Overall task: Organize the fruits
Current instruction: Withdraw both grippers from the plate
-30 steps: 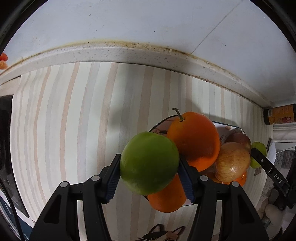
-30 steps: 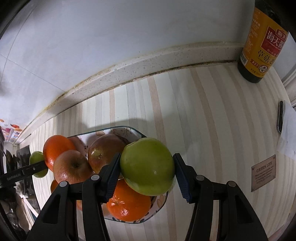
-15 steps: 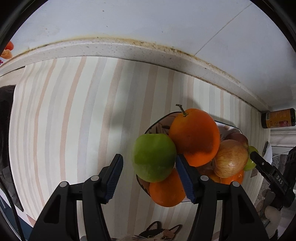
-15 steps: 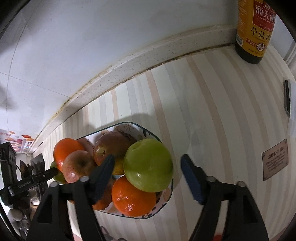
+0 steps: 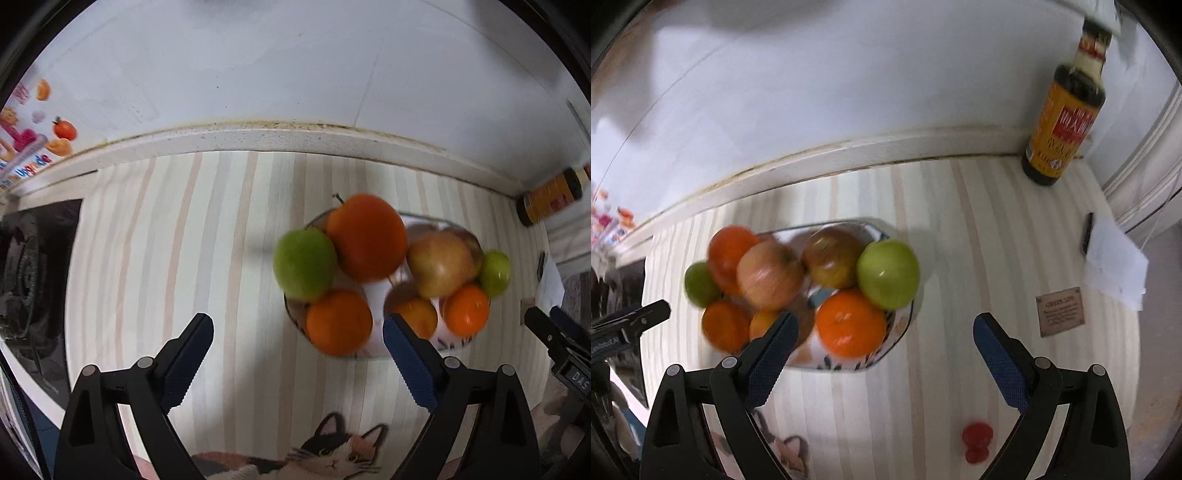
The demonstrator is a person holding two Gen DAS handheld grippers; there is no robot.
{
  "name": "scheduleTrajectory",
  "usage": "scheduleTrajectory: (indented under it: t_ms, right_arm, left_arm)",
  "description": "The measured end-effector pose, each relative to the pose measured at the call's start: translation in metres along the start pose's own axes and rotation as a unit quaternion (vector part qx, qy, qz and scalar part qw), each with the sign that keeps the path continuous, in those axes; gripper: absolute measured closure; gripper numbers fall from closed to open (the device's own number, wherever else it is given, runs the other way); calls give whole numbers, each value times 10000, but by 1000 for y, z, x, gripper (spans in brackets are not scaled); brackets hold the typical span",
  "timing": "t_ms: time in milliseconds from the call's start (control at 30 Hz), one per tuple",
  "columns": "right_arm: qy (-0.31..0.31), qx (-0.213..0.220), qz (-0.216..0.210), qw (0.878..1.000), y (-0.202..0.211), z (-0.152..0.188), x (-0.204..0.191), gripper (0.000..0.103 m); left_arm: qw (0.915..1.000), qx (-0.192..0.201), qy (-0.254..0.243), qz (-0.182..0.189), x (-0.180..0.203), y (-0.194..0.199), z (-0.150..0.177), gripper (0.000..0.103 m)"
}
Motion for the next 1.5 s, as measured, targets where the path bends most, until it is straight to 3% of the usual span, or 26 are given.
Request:
scheduleTrajectory:
  t_ms: [300,767,1000,1367,1500]
  right_arm:
    - [209,386,75,9990,65,48,-14,5]
    - [207,1253,13,9919,179,99,-1,5]
    - [150,1529,23,9881,220,128,6,5]
    - [142,1602,-141,9869,236,144,5,5]
    - [89,1425,-298,9893,223,141,9,5]
  left_arm:
    - [9981,546,-216,-174,26,55,58,9]
    - [9880,1427,-555,-222,54,153,116,9]
    - [9828,1692,-704,-223,63,181,141,9]
    - [9833,1692,-662,-109,68,186,157,9]
    - [9853,1591,-600,-134,70,174,152,0]
Point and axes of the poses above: each gripper's, at about its wrist camera, not at the fingertips, and y roughly against the way its jaws point, x to its right, z to its underside, the point moved 1 cm from there along -y, roughly the way its jaws point, and after that the axes turned 13 degrees about z, right-handed, at the moved point
